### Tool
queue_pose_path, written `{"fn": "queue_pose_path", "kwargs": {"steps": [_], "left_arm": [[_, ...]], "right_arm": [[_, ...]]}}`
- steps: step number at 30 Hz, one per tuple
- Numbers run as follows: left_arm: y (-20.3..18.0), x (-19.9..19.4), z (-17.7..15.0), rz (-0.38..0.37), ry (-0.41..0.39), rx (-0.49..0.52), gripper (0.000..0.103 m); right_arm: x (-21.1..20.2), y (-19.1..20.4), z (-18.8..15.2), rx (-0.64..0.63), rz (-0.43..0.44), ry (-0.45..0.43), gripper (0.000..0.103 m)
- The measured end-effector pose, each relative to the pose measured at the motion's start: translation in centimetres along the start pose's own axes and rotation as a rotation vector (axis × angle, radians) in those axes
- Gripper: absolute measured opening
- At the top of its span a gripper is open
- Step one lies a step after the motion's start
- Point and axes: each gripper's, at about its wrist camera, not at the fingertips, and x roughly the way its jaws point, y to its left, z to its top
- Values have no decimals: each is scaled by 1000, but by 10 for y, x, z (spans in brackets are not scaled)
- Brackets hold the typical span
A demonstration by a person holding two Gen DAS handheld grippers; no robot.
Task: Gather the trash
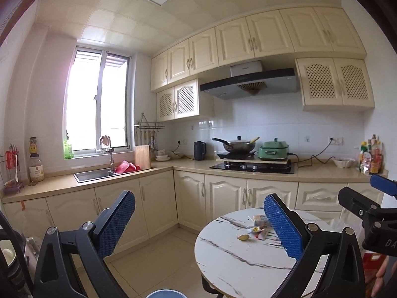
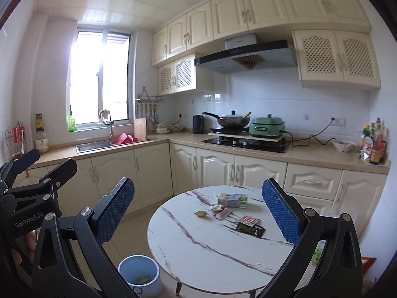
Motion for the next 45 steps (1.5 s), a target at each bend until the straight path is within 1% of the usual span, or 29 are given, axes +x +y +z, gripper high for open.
{"fn": "queue_pose_path", "kwargs": {"steps": [3, 5, 7, 8, 12, 17, 21, 22, 24, 26, 28, 29, 32, 37, 40, 41, 44, 45], "left_arm": [[-6, 18, -2, -15, 22, 19, 102], [-9, 34, -5, -33, 52, 24, 102], [-10, 56, -6, -48, 87, 24, 102], [-9, 73, 2, -54, 105, 26, 102], [-15, 123, -5, -81, 196, 31, 102], [-24, 204, -15, -143, 343, 25, 102], [-36, 277, -31, -180, 470, 48, 102], [-44, 298, -31, -184, 496, 55, 102], [-50, 334, -39, -194, 548, 63, 102], [-58, 371, -40, -208, 600, 65, 102], [-66, 410, -44, -203, 648, 74, 102], [-68, 424, -48, -197, 670, 80, 102], [-76, 453, -59, -226, 707, 82, 102], [-87, 505, -73, -209, 771, 127, 101], [-94, 523, -80, -198, 773, 171, 101], [-95, 529, -82, -207, 778, 175, 100], [-96, 546, -85, -231, 801, 174, 88], [-95, 549, -84, -252, 801, 151, 81]], "right_arm": [[10, -19, -3, 13, -25, 12, 103], [22, -35, -6, 25, -50, 36, 103], [38, -55, -12, 47, -79, 69, 103], [47, -63, -15, 58, -92, 88, 103], [86, -101, -37, 100, -128, 171, 103], [147, -145, -75, 160, -166, 309, 103], [194, -167, -102, 174, -165, 405, 103], [209, -173, -109, 176, -162, 433, 103], [233, -180, -120, 175, -159, 475, 103], [258, -185, -132, 168, -155, 518, 103], [279, -189, -141, 162, -147, 555, 103], [290, -191, -146, 164, -135, 574, 103], [316, -195, -161, 173, -112, 623, 103], [342, -196, -176, 174, -86, 668, 103], [352, -194, -179, 165, -75, 681, 103], [355, -193, -181, 162, -71, 687, 103], [364, -193, -183, 152, -72, 698, 103], [367, -192, -184, 149, -70, 704, 103]]}}
